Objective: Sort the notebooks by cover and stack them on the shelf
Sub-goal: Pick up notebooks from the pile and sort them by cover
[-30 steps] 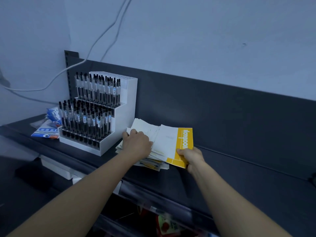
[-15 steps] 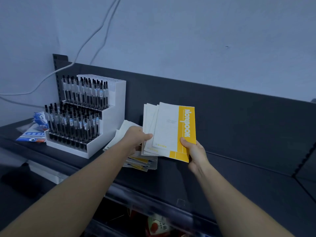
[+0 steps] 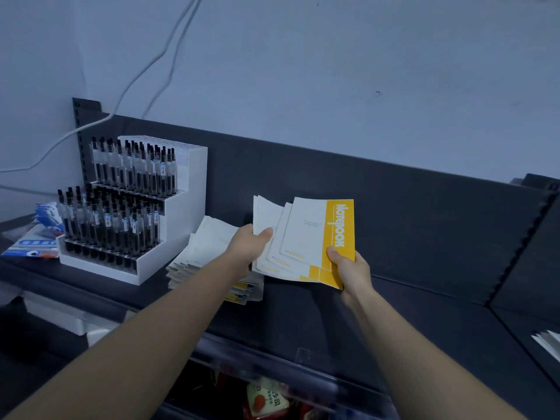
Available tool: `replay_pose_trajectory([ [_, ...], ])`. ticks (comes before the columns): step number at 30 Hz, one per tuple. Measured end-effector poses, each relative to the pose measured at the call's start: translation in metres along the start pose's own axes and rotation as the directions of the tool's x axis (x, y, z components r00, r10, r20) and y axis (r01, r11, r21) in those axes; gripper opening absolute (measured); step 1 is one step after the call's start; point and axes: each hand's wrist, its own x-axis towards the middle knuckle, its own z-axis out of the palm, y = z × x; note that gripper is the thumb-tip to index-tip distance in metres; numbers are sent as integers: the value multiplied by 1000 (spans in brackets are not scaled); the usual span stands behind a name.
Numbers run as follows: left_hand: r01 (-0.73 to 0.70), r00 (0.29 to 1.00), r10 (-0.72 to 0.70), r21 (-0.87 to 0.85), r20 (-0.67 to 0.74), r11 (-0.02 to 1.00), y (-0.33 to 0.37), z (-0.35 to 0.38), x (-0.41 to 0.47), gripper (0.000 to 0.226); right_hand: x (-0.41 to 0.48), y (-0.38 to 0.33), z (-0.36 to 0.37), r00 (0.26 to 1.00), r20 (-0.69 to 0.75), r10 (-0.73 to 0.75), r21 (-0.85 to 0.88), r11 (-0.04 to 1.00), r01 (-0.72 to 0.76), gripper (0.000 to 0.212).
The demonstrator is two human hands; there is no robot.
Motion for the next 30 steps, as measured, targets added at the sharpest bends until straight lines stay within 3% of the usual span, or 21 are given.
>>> replay_pose_trajectory([
  [3,53,998,-54,16,32,998,-8,13,5,29,-7,-2,-15,999,-44,9,-12,1000,-9,11],
  [13,71,978,-60,-48,201,996,-28,74,-18,19,-39,-2,-76,976,-217,-4,-30,1000,-3,13],
  [30,-100,921,113,-53,373,994,-12,266,-138,28,-117,-49,-267,869,-444,-217,-182,972,150,21],
])
